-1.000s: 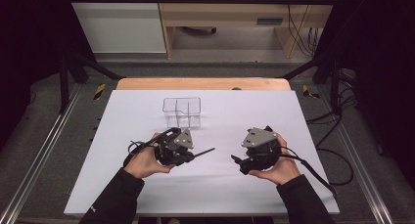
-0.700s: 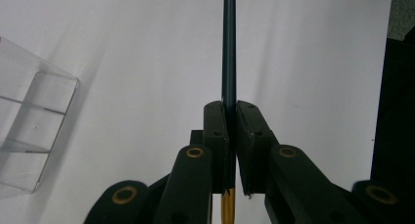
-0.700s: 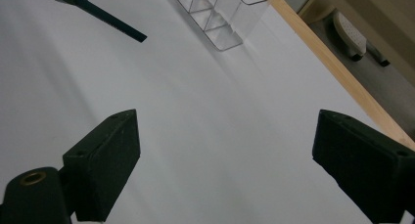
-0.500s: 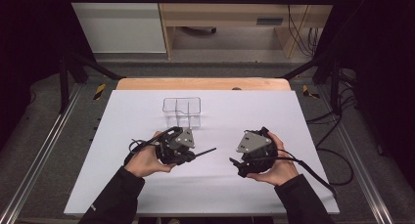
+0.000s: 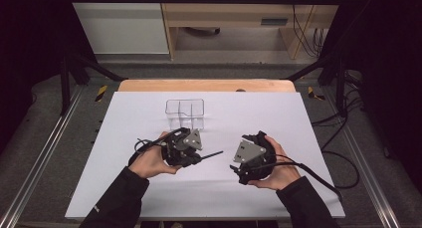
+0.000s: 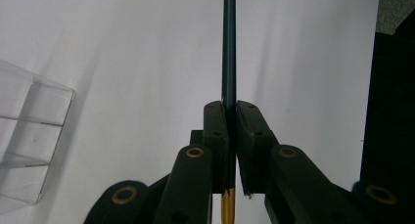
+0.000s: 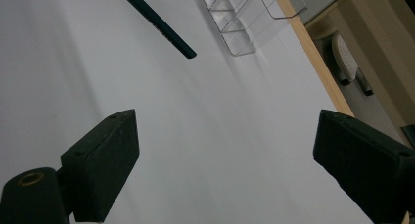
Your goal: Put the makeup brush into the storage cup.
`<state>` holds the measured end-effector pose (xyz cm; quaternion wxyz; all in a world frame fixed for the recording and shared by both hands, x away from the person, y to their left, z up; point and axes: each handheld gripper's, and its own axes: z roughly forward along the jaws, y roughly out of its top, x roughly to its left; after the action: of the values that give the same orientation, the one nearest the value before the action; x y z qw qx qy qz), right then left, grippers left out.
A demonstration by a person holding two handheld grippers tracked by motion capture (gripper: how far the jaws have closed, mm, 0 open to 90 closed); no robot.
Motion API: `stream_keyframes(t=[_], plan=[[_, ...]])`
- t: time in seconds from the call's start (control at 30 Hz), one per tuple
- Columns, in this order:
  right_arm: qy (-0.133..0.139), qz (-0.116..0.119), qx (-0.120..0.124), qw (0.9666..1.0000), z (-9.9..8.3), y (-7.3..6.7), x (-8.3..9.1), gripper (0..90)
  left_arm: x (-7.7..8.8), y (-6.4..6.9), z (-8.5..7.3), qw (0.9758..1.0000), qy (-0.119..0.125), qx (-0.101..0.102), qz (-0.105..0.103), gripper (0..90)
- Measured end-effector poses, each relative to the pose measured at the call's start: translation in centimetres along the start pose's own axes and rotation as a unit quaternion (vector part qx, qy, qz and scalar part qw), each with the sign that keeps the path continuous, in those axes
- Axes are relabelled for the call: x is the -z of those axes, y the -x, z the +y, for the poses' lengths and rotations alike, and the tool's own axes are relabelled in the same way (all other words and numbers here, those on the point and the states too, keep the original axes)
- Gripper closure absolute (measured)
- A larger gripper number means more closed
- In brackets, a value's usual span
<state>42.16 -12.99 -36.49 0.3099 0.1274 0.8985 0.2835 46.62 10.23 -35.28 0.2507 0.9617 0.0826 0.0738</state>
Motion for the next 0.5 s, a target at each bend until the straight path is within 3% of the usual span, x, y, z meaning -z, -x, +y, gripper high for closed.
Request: stream_keyframes(t=[0.5], plan=[[-0.003, 0.002, 0.039, 0.9992, 0.6, -1.0, -0.1, 12.7, -0.3, 0.2, 2.0, 0.9995, -0.021, -0.017, -0.016, 82.8]])
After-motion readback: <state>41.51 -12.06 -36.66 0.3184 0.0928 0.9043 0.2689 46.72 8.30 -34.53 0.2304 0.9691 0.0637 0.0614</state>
